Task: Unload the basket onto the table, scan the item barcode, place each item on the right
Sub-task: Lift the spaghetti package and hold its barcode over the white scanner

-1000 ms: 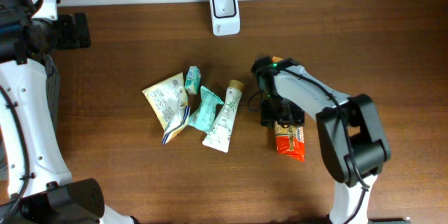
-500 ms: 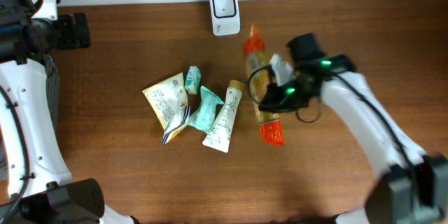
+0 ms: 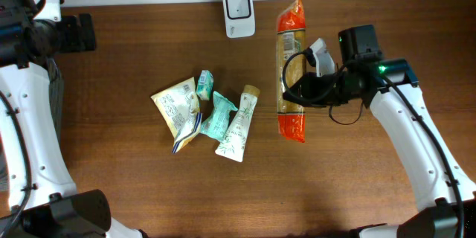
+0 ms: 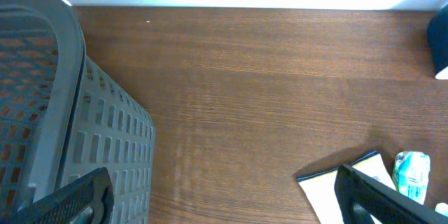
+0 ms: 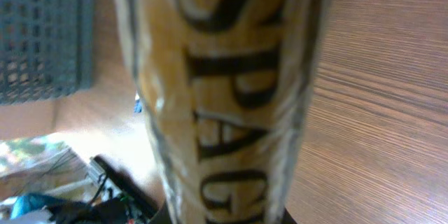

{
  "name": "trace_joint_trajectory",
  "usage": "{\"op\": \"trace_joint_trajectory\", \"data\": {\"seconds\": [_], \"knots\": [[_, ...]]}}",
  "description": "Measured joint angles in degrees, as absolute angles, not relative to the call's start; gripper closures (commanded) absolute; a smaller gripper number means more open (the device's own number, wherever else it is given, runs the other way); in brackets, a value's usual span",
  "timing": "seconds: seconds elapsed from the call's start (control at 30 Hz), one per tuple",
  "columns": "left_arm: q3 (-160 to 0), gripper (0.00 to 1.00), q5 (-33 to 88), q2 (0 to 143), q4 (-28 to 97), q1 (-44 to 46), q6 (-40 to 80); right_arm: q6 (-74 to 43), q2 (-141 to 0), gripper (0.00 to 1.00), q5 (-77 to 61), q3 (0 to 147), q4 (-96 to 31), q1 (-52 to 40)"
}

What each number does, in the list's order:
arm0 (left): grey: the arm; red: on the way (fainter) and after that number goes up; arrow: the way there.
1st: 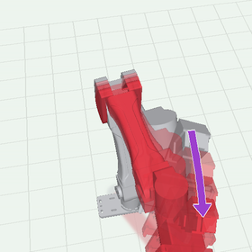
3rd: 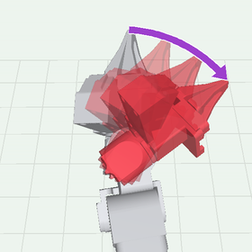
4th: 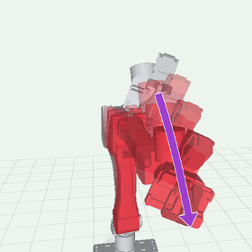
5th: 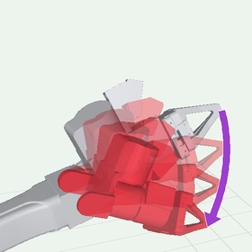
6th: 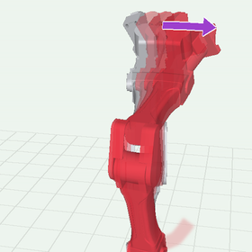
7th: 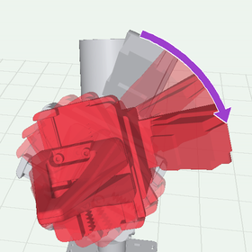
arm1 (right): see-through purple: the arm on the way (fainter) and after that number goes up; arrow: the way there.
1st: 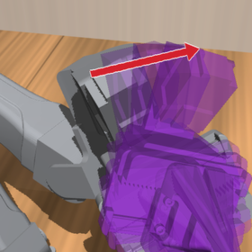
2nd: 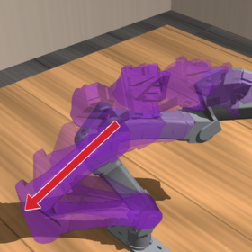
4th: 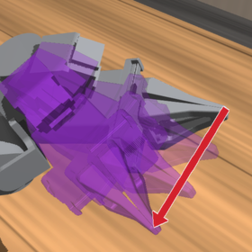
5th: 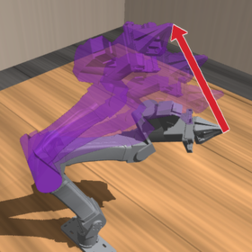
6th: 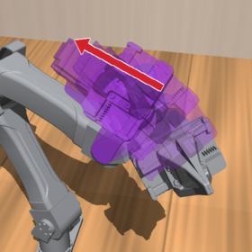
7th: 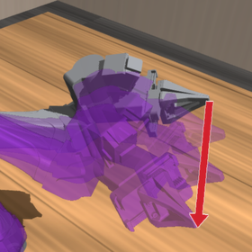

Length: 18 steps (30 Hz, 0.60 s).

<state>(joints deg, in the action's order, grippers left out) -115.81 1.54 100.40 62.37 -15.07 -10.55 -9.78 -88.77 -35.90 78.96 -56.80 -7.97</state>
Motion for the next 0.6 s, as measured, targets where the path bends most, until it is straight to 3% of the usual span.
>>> {"op": "trace_joint_trajectory", "data": {"seconds": [0.17, 0.27, 0.43, 0.6], "knots": [[-115.8, 0.01, 1.5, 100.4, 62.4, -15.1, -10.5, -11.9, -95.5, 0.96, -21.2, 100.9, -70.5, -9.2], [-115.8, 0.01, 1.5, 100.4, 62.4, -15.1, -10.5, -11.7, -104.0, 0.96, -7.6, 114.7, -70.7, -14.3], [-115.8, 0.01, 1.6, 100.4, 62.4, -15.1, -10.5, -6.1, -118.2, 0.96, 23.2, 115.2, -58.7, -22.9], [-115.8, 0.01, 1.5, 100.4, 62.4, -15.1, -10.5, 10.6, -127.8, 0.96, 43.6, 115.8, -33.0, -27.4]]}}
